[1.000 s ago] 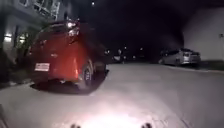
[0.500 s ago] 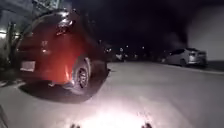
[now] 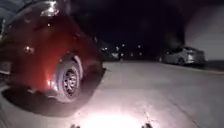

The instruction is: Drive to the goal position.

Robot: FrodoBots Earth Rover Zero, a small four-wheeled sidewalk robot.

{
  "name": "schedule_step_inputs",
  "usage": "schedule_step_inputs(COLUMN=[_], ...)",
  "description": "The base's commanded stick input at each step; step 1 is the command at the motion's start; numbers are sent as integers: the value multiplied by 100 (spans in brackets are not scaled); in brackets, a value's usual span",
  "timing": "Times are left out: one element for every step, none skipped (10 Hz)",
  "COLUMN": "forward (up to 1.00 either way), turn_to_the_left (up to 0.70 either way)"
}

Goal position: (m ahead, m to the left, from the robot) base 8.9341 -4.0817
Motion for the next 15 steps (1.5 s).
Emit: schedule_step_inputs(forward=[-85, -85, -85, -51, -1, 0, 0, 0, 0, 0, 53, 85, 85, 85, 85], turn_to_the_left=[0, 0, 0, 0, 0, 0, 0, 0, 0, 0, 0, -19, -34, -34, -34])
